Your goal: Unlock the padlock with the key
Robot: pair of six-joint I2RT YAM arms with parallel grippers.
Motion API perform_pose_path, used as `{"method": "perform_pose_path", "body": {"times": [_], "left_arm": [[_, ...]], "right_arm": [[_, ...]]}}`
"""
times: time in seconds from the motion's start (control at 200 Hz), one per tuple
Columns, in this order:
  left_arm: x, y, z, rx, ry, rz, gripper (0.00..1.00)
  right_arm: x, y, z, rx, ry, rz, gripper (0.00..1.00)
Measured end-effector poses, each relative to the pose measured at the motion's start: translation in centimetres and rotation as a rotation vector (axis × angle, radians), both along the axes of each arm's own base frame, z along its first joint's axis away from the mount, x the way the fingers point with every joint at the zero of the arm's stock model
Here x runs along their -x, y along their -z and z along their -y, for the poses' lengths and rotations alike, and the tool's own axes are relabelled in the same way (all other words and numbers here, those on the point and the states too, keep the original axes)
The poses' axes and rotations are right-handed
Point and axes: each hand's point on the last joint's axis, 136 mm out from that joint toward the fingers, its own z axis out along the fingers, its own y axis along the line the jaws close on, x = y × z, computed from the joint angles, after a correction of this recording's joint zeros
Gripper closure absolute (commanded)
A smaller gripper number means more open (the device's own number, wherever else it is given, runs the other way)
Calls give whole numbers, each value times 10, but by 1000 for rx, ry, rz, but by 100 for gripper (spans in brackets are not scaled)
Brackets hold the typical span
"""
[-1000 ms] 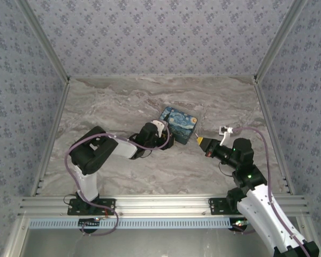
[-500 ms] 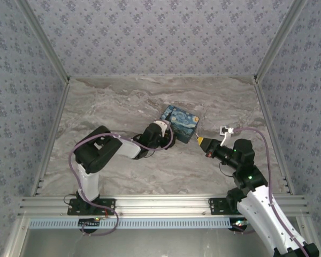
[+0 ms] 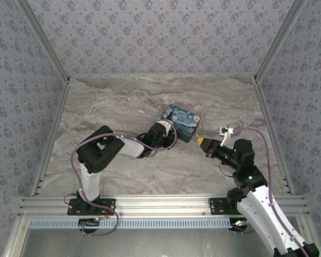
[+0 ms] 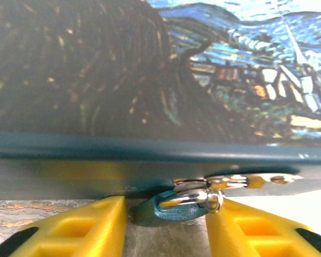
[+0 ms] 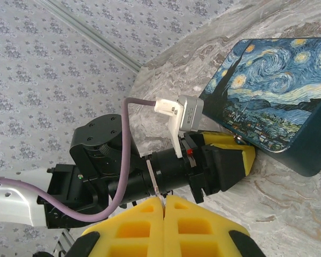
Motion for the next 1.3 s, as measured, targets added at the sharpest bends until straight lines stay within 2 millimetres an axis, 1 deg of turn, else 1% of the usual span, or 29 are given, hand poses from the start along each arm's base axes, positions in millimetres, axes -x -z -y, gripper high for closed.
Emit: {"method": "perform_pose_path", "body": {"times": [0.125, 0.225, 0.35, 0.465, 0.65, 0.869, 1.064, 1.299], "left_arm": [[-1, 0, 0, -5, 2, 4, 66], [-1, 0, 0, -7, 3, 3, 67], [-1, 0, 1, -8, 1, -2, 70], [0, -1, 1, 2, -6, -14, 71], [9, -4, 4, 18, 7, -57, 73], [23, -17, 9, 65, 1, -128, 74], [28, -27, 7, 129, -52, -195, 75], [35, -34, 7, 218, -141, -305, 78]], "right_arm": [[0, 1, 0, 1, 0, -2, 100], [0, 1, 0, 2, 0, -5, 100], [1, 4, 0, 11, -2, -11, 100], [3, 10, 1, 17, -1, -19, 100], [4, 28, 3, 40, 2, -51, 100], [7, 46, 4, 59, -1, -83, 100], [10, 66, 4, 80, -8, -112, 100], [17, 94, 0, 107, -41, -122, 100]]}}
